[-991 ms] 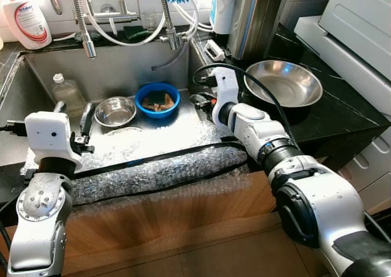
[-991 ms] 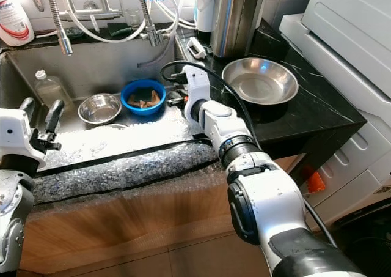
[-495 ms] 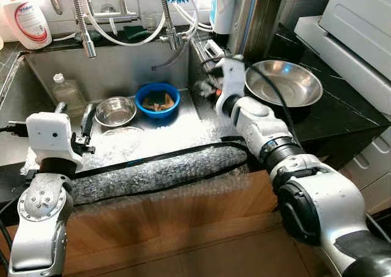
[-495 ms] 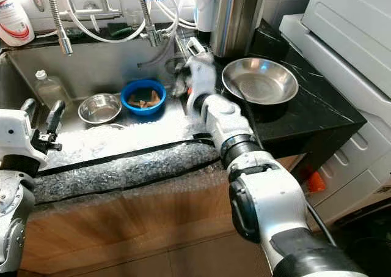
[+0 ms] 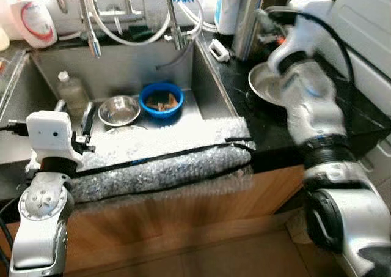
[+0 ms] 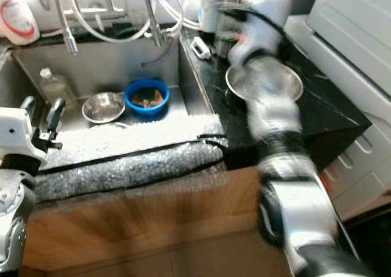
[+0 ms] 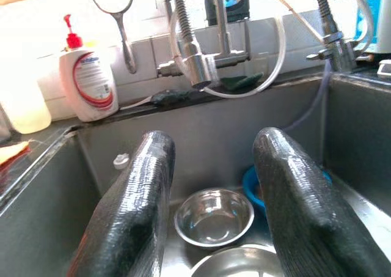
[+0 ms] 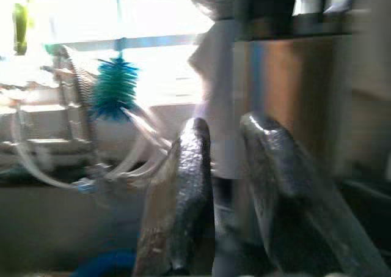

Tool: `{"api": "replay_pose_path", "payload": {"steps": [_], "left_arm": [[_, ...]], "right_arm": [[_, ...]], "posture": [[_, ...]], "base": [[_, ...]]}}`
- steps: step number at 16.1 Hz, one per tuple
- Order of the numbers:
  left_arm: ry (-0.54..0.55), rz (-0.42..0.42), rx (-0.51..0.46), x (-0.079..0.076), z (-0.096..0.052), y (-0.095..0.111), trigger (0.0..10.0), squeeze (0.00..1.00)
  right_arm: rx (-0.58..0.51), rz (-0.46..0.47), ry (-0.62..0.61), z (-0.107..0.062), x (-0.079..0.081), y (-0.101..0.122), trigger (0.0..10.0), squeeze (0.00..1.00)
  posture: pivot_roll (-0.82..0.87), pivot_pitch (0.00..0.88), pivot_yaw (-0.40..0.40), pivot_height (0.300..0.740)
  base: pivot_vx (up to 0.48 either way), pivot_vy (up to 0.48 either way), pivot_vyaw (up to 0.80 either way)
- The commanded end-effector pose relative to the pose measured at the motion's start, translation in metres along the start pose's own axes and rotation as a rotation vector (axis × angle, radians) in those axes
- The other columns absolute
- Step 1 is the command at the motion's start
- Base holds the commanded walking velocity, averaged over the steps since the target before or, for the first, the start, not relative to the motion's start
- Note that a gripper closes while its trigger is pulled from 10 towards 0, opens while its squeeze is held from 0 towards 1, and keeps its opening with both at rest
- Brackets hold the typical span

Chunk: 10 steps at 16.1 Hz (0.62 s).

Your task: Kitchen organization

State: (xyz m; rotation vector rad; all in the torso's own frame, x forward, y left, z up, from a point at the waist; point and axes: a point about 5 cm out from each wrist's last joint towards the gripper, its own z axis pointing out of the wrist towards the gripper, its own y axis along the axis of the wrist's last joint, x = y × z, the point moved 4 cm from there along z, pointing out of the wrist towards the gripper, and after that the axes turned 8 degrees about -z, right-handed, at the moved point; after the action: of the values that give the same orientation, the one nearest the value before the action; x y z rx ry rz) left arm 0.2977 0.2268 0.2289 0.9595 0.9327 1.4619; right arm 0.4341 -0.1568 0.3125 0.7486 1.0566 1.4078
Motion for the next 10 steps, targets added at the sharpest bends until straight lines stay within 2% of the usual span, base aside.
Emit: {"api": "replay_pose_path", "payload": {"steps": [1, 2, 3, 5, 6, 8, 10], "left_arm": [[0.010, 0.025, -0.009, 0.003, 0.000, 0.002, 10.0, 0.00], [0.010, 0.027, -0.010, 0.003, 0.001, 0.002, 10.0, 0.00], [0.010, 0.029, -0.010, 0.004, 0.001, 0.002, 10.0, 0.00], [0.012, 0.039, -0.011, 0.005, -0.001, 0.002, 10.0, 0.00], [0.006, 0.043, -0.011, 0.002, -0.002, 0.002, 10.0, 0.00], [0.001, 0.045, -0.006, 0.000, -0.003, -0.001, 10.0, 0.00], [-0.030, 0.091, 0.020, -0.003, -0.010, -0.010, 10.0, 0.00]], "right_arm": [[-0.005, -0.033, -0.042, -0.007, -0.012, 0.005, 10.0, 0.00], [0.007, -0.054, -0.110, -0.028, -0.033, 0.005, 10.0, 0.00], [0.004, -0.064, -0.129, -0.036, -0.039, 0.006, 10.0, 0.00], [0.004, -0.183, -0.195, -0.065, -0.061, 0.001, 10.0, 0.00], [0.019, -0.192, -0.225, -0.077, -0.069, -0.003, 10.0, 0.00], [0.050, -0.188, -0.268, -0.099, -0.077, -0.008, 10.0, 0.00], [0.089, -0.154, -0.314, -0.111, -0.082, -0.015, 10.0, 0.00]], "posture": [[0.05, 0.109, -0.045, 0.740], [0.05, 0.116, -0.045, 0.740], [0.04, 0.116, -0.043, 0.740], [0.02, 0.105, -0.040, 0.740], [0.02, 0.100, -0.040, 0.740], [0.01, 0.094, -0.041, 0.740], [0.01, 0.089, -0.039, 0.740]], "base": [[0.000, 0.000, 0.00], [0.000, 0.000, 0.00], [0.000, 0.000, 0.00], [0.000, 0.000, 0.00], [0.000, 0.000, 0.00], [0.000, 0.000, 0.00], [0.000, 0.000, 0.00]]}}
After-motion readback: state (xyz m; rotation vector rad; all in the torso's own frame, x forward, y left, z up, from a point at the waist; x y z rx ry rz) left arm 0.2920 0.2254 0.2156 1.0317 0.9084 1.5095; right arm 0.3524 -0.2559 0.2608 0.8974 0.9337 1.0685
